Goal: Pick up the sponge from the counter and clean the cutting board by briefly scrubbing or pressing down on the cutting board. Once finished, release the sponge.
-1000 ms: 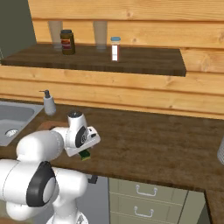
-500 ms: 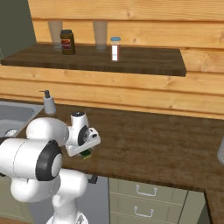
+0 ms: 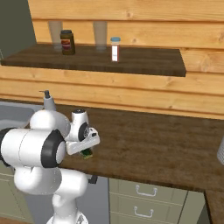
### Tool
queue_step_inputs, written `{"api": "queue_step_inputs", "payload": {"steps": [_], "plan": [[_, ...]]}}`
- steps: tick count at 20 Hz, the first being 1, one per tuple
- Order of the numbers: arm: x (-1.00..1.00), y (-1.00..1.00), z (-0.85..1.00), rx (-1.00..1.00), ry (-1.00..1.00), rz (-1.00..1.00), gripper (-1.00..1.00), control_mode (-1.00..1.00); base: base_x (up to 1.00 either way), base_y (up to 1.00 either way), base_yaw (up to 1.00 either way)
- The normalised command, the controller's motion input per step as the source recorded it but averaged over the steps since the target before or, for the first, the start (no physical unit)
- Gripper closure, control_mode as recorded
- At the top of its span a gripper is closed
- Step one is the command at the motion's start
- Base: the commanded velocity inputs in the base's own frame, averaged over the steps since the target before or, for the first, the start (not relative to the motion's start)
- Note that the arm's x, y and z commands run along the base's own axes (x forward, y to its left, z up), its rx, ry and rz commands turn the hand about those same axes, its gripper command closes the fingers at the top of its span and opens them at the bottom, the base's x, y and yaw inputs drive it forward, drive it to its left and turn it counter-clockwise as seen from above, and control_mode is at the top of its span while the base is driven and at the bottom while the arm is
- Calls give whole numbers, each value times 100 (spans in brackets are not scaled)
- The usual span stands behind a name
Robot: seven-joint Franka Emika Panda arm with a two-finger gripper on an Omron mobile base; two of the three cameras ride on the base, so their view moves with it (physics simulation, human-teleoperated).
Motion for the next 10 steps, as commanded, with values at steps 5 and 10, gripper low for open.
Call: {"api": "queue_step_inputs", "payload": {"steps": [5,10], "plan": [[-83,15,-88,7,-15,-18,100,-100,0,0,0],[-26,62,14,3,-17,-32,100,-100,0,0,0]]}}
